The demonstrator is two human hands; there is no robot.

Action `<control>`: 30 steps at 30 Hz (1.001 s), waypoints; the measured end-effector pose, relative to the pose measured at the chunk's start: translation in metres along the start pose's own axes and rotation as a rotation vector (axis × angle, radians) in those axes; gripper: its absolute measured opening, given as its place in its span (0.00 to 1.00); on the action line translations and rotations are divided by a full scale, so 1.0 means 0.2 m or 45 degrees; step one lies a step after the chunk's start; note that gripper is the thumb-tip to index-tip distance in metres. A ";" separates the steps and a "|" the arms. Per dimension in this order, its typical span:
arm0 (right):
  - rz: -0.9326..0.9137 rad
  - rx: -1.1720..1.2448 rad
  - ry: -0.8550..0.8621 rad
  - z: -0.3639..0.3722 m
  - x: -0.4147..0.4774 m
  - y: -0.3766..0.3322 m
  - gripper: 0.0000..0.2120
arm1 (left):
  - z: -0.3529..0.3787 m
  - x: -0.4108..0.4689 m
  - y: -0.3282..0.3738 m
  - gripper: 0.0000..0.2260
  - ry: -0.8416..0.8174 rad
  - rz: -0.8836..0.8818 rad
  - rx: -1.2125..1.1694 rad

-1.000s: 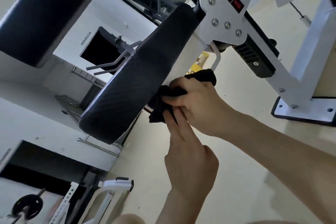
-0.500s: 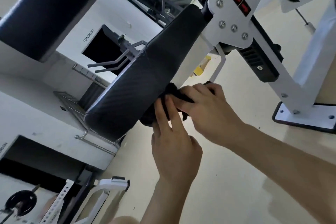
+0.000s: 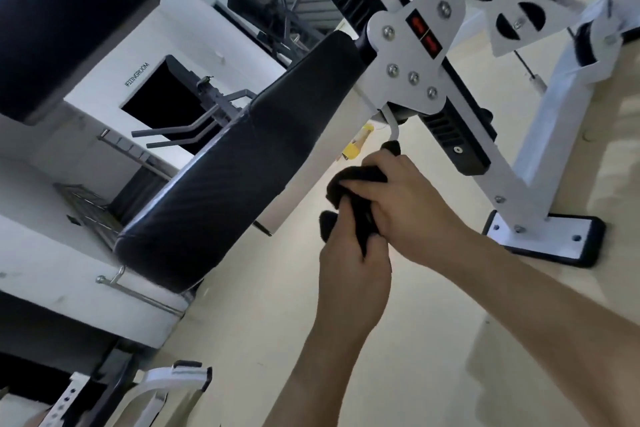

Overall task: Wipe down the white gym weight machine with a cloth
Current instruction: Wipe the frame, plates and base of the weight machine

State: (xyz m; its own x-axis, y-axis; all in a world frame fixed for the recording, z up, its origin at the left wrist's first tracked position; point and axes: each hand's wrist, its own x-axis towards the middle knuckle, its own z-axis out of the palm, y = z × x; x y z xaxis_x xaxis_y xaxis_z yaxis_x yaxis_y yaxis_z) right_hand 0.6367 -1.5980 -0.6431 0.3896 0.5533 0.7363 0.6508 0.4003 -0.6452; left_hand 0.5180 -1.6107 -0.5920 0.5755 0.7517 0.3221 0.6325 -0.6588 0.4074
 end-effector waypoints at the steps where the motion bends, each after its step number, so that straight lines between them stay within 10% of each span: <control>1: 0.085 0.065 0.031 0.00 0.04 0.05 0.20 | 0.01 0.08 0.02 0.19 0.003 -0.060 -0.053; 11: 0.433 0.136 -0.039 0.00 0.17 0.31 0.30 | 0.20 0.71 0.24 0.22 -0.502 -0.066 1.158; 16: 0.490 -0.042 -0.468 -0.04 -0.08 0.35 0.14 | 0.30 0.45 0.14 0.27 -0.331 0.570 1.435; 18: 0.626 -0.063 -0.777 -0.03 -0.30 0.37 0.14 | 0.42 0.29 0.07 0.22 -0.664 0.540 1.388; 23: 1.008 0.196 -0.690 -0.25 -0.57 0.50 0.17 | 0.64 0.24 0.06 0.17 -1.295 0.141 0.913; 30: 1.398 0.478 -0.132 -0.63 -0.40 0.63 0.13 | 0.78 0.52 0.24 0.04 -1.167 -0.203 0.200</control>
State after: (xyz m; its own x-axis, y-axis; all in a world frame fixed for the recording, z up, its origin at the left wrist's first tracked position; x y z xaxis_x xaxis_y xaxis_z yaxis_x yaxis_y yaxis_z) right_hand 0.7700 -1.6840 -0.7565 0.5571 0.7871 -0.2648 -0.2441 -0.1496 -0.9581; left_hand 0.6888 -1.5696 -0.6731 0.6171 0.5605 -0.5522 0.7633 -0.5970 0.2471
